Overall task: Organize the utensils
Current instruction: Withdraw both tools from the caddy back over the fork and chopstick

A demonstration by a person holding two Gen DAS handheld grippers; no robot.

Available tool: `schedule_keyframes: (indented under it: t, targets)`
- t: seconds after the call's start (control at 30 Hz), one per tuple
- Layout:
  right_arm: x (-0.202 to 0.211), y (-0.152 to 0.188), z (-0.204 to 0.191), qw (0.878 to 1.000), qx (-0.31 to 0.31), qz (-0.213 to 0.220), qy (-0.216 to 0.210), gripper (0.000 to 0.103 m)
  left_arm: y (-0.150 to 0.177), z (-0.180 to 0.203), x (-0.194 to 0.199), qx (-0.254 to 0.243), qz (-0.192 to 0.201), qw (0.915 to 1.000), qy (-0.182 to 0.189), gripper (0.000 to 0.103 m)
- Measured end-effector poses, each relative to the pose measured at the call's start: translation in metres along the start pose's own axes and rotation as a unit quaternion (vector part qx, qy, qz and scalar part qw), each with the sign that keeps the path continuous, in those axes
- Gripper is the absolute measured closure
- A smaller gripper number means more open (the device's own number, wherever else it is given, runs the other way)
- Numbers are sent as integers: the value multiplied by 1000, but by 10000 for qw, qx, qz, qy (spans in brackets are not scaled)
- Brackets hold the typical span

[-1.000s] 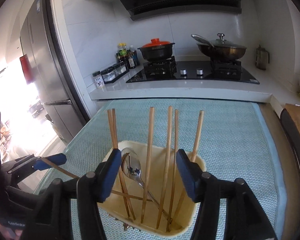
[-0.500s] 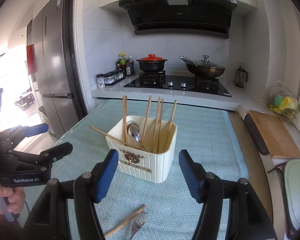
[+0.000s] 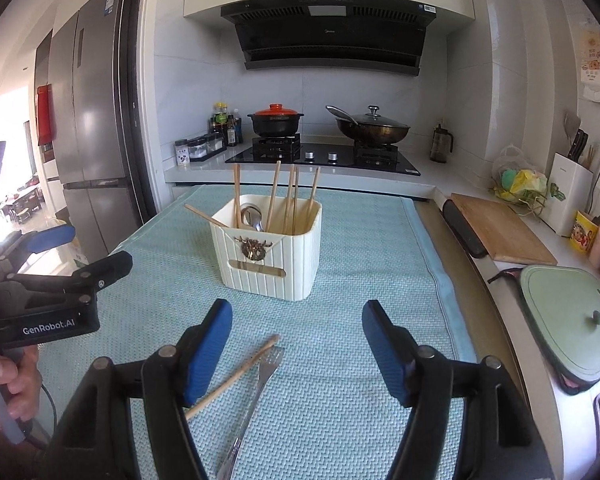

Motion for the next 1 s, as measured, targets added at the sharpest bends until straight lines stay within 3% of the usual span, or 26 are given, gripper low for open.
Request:
schedule_keyframes:
  t: [0.67, 0.8, 1.0]
  targets:
    - [12, 23, 3, 9998, -169, -49, 83, 34, 14, 5, 4, -107, -121, 9999, -37, 4]
    - [11, 30, 6, 9996, -201, -77, 171, 34, 27, -6, -2, 31, -275, 9996, 73, 4]
    - [1, 52, 8, 9985, -12, -267, 483, 34, 67, -21, -22, 383, -810, 9946, 531, 4]
Point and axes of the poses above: each gripper's, at about its wrist camera, not at the fingertips, and x roughly against the way its jaws point, z to its right, y to its underside, the point moved 2 cm from there along -x, roughly the way its jaws point, and after that the axes turned 5 degrees about z, right-handed, at the moved point
